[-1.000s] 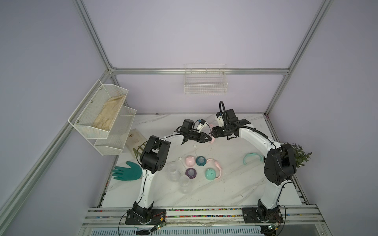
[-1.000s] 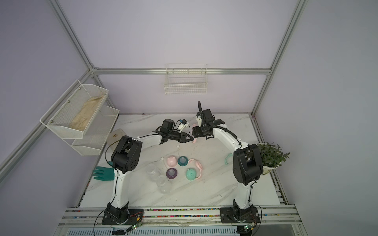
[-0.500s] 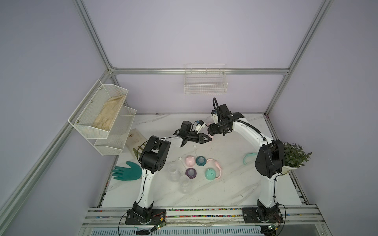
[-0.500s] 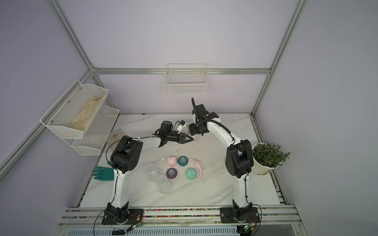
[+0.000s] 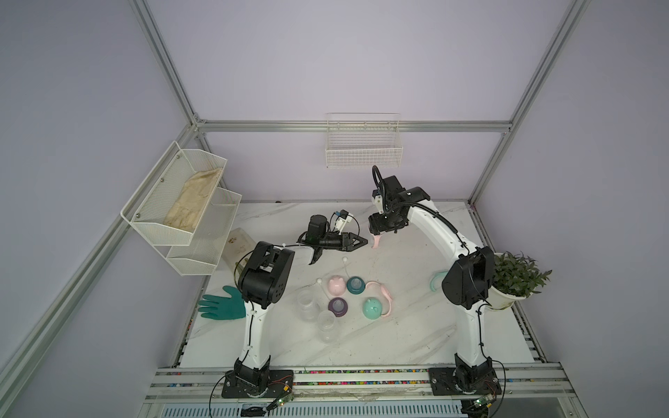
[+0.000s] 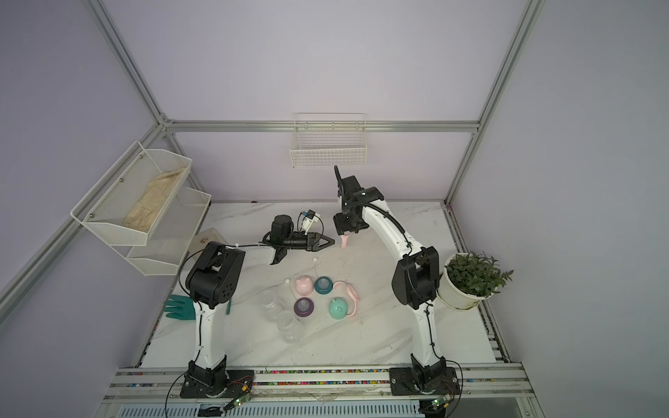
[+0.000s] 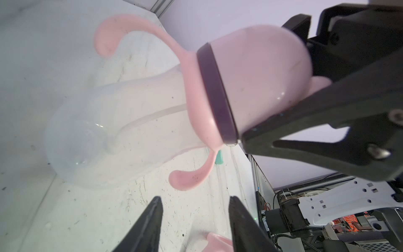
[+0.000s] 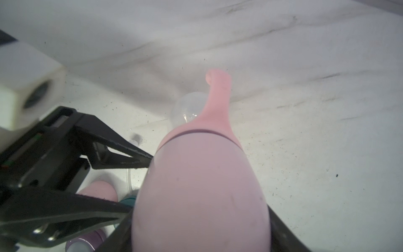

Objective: Assemble the baby bottles
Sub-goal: Adjust the baby bottle at the center of the board.

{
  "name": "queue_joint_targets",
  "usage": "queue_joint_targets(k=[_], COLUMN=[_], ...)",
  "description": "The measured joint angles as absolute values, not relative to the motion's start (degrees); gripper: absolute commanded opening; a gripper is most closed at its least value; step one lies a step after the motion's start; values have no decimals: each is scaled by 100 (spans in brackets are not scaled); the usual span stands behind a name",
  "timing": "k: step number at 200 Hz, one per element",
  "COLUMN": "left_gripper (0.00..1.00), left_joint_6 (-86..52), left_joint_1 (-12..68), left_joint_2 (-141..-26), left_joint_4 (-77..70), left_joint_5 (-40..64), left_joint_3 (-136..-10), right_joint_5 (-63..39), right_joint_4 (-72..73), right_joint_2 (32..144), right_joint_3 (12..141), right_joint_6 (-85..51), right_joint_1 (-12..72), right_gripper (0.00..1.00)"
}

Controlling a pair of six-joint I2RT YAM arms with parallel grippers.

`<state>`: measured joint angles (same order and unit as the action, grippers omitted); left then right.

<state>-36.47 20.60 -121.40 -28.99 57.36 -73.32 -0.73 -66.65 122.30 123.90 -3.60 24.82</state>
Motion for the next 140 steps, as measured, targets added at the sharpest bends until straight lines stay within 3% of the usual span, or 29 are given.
queue_joint_targets(k=[82, 140], left_gripper=[72, 73], left_joint_6=[-2233, -1815], left_joint_1=[1848, 1793], left_joint_2=[-11019, -10895], left_joint_4=[-1022, -379], left_joint_5=[4477, 3881], left_joint_3=[-7240, -7240], right_joint_5=[193, 314], right_joint_4=[-7614, -7867], right_joint_2=[12864, 12879], right_joint_3=[13286, 13343], right_joint_6=[-113, -45], right_joint_1=[2504, 2672], right_gripper=[56, 57])
